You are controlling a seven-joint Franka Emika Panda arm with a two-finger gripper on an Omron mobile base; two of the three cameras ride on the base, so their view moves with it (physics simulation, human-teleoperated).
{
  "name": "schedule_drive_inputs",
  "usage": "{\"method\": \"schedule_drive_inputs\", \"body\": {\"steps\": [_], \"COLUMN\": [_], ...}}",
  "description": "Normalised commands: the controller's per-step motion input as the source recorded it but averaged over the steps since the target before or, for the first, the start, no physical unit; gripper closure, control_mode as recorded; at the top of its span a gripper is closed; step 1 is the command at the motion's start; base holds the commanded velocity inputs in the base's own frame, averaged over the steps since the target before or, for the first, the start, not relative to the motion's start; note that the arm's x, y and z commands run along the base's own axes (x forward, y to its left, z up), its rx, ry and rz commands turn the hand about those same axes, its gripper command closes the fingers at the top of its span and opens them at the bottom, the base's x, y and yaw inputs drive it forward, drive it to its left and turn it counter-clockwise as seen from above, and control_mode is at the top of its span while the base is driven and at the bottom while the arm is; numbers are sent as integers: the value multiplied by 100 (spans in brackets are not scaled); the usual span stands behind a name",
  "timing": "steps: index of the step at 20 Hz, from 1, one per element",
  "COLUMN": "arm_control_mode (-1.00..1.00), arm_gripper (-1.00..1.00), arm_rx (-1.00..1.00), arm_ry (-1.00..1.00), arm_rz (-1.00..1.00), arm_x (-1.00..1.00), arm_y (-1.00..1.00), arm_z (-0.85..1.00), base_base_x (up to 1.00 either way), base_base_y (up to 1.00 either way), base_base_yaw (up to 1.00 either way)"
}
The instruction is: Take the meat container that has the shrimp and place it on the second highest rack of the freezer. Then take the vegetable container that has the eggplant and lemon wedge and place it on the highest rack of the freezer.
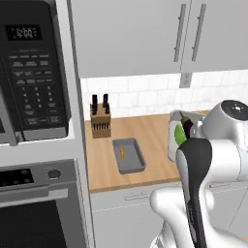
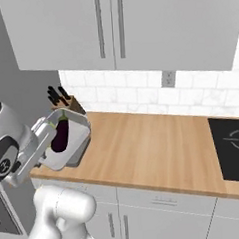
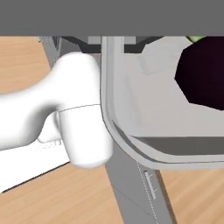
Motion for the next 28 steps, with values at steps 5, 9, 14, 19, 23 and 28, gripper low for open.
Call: {"method": "schedule_drive_inputs", "body": {"steps": [5, 9, 14, 19, 23, 28], "arm_control_mode": [100, 100, 100, 100, 100, 100], "arm_gripper": [100, 100, 100, 100, 100, 100], "arm_rx": [0, 0, 0, 0, 0, 0], "arm_ry": [0, 0, 0, 0, 0, 0], "arm_rz": [0, 0, 0, 0, 0, 0], "arm_x": [0, 0, 0, 0, 0, 0], "arm_y": [0, 0, 0, 0, 0, 0], "arm_z": [0, 0, 0, 0, 0, 0], "base_base_x": [-91, -55, -14, -4, 0, 0], "base_base_y": [66, 83, 100, 100, 100, 100], "base_base_yaw": [30, 44, 45, 29, 20, 11]}}
